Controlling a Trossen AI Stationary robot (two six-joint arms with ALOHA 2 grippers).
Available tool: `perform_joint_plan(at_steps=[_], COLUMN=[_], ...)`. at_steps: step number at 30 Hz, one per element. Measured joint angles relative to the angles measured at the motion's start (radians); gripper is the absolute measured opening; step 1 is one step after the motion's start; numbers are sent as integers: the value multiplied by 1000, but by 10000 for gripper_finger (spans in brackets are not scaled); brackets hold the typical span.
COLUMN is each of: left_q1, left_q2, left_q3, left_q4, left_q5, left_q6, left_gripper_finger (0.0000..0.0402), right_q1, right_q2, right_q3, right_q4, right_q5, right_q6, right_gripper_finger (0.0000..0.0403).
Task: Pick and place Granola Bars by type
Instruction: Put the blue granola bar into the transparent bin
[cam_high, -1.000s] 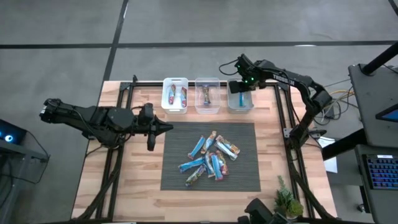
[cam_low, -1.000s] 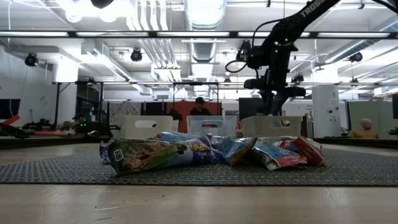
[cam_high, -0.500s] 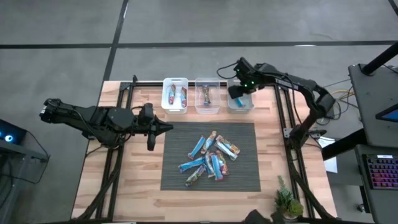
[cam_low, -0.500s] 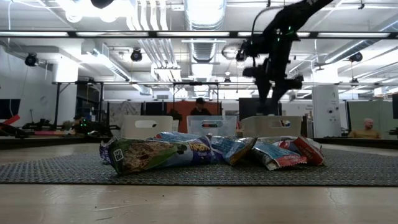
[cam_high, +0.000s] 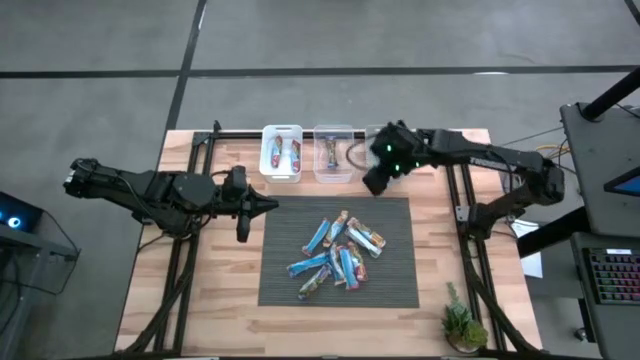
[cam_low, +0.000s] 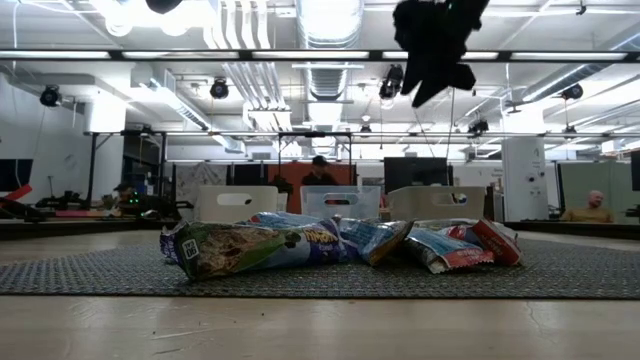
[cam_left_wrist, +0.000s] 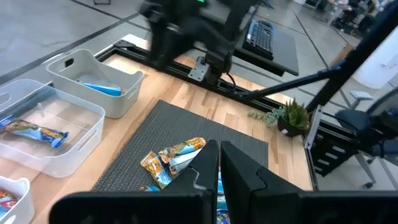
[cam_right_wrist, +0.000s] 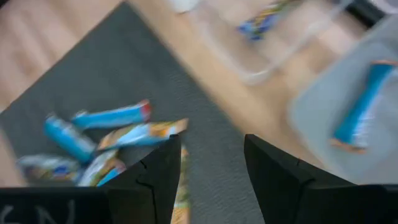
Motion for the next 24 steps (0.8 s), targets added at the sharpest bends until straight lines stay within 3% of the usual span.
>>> perform_joint_plan(at_steps=[6, 11, 18, 24], left_q1=[0, 0, 1, 2], left_q2=[0, 10, 70, 133], left_q3=[0, 0, 0, 0], left_q4=[0, 0, -2, -1], left_q5=[-33, -33, -27, 53], left_q6=[-13, -14, -14, 0], left_gripper_finger=[8, 56, 122, 135], right_q1=[159, 249, 323, 355], right_q2=[-32, -39, -38, -38], right_q3=[-1, -1, -1, -2], right_q4=[3, 6, 6, 3], right_q5=[83, 111, 129, 132], right_q6=[74, 120, 173, 187], right_gripper_finger=[169, 169, 169, 169])
